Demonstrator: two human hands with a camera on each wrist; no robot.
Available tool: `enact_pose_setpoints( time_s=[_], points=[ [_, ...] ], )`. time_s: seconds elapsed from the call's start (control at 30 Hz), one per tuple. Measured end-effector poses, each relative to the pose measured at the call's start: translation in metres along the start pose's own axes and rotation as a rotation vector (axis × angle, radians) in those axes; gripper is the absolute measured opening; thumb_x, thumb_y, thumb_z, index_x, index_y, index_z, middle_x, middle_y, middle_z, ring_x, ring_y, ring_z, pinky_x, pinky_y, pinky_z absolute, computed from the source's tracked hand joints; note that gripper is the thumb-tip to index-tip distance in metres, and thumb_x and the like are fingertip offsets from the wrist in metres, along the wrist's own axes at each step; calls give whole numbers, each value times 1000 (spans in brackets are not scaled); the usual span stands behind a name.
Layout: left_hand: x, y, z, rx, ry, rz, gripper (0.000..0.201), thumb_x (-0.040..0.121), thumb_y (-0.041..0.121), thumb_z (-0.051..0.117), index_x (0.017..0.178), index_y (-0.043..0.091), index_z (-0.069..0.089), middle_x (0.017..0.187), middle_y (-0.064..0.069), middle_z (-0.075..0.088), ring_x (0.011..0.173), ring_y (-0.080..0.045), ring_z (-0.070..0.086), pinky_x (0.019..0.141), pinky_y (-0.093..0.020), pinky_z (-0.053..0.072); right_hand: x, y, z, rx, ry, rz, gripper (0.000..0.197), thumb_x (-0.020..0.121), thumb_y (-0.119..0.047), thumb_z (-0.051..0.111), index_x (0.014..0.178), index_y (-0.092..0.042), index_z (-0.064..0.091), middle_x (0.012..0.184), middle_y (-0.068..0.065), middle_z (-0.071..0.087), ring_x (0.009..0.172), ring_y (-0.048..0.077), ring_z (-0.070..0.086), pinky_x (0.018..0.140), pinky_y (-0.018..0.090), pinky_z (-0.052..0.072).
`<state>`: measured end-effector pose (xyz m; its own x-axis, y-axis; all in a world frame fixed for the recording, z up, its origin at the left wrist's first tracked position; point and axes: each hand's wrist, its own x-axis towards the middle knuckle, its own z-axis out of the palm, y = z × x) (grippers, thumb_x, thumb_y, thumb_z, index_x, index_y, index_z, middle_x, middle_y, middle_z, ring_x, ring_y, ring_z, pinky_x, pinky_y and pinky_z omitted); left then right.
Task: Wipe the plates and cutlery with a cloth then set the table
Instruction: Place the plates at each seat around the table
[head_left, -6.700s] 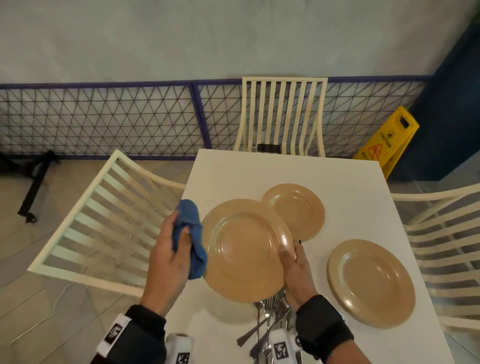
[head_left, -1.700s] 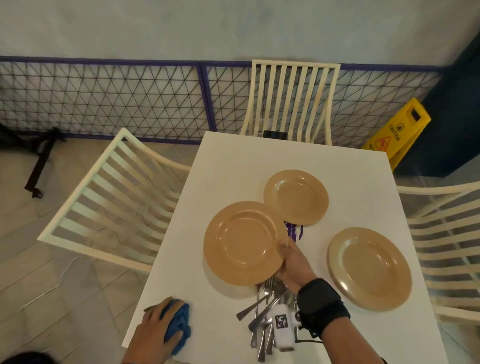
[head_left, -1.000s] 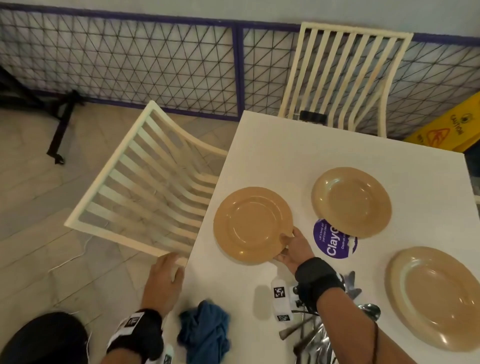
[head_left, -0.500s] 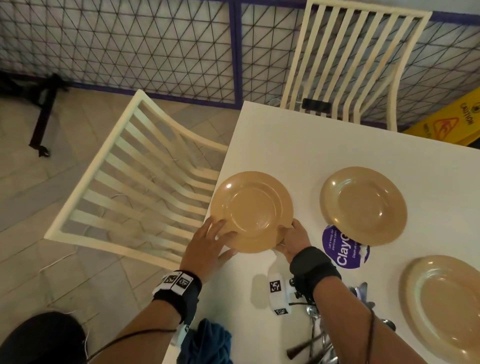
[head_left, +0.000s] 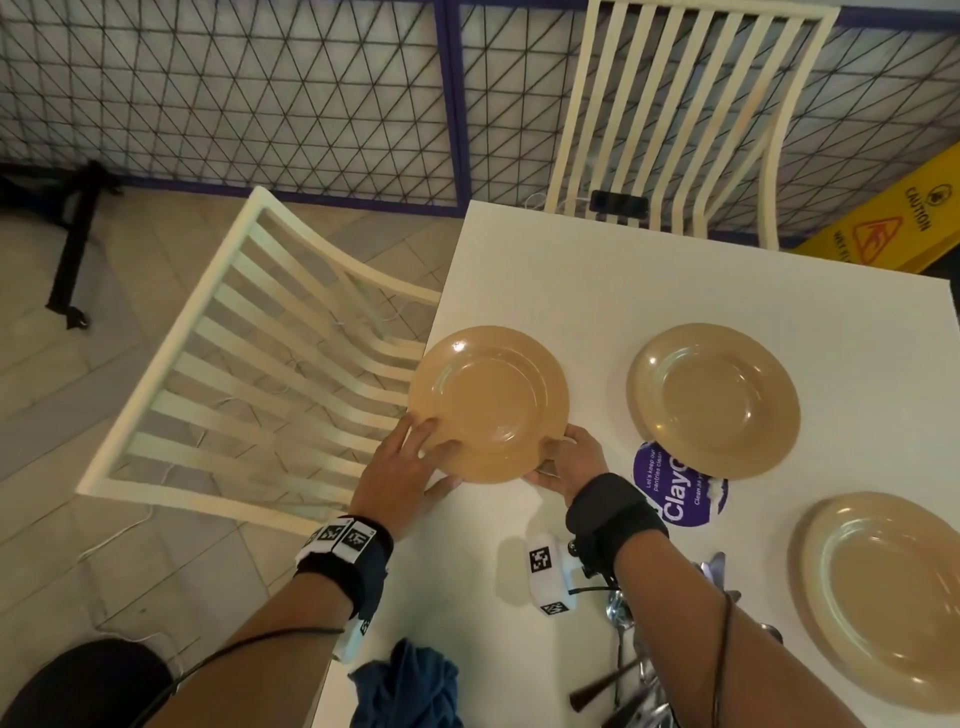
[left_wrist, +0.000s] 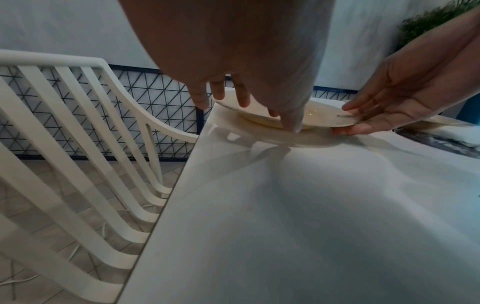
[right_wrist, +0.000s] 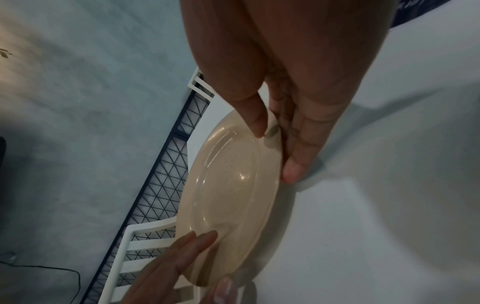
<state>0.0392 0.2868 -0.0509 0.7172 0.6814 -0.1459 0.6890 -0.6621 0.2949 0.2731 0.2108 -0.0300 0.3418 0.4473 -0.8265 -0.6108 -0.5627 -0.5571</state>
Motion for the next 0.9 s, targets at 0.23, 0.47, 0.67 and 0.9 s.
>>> enact_pose_setpoints(
  time_s=[0.23,0.47,0.67,0.9],
  points=[
    [-6,38,-11,-104,43,13,39,92,36,61,131,32,60,142,4,53,140,-27,38,112,-45,40,-33,-6,-37,-86,-34,-62,33,100,-4,47,133,-8,48,100,16,61,80,31,61,75,42,56],
    [13,138,-19,-271,20,180,42,97,38,46,137,26,56,135,7,57,131,-19,43,108,-36,40,-81,-15,-125,-407,130,-426,16,99,-15,53,109,-21,64,99,4,68,83,17,66,77,35,56],
    [57,234,-14,-165,-191,215,50,103,33,42,152,28,34,157,5,34,146,-21,23,115,-36,28,-88,-30,-208,-830,370,-639,21,98,-15,55,114,-19,68,105,1,68,90,17,64,76,26,49],
    [93,302,21,83,-336,202,51,103,31,36,152,23,27,163,-3,22,149,-30,17,119,-44,23,-56,-27,-242,-1193,238,-540,42,102,-19,46,144,-18,47,147,5,47,132,24,49,109,34,38]
  ],
)
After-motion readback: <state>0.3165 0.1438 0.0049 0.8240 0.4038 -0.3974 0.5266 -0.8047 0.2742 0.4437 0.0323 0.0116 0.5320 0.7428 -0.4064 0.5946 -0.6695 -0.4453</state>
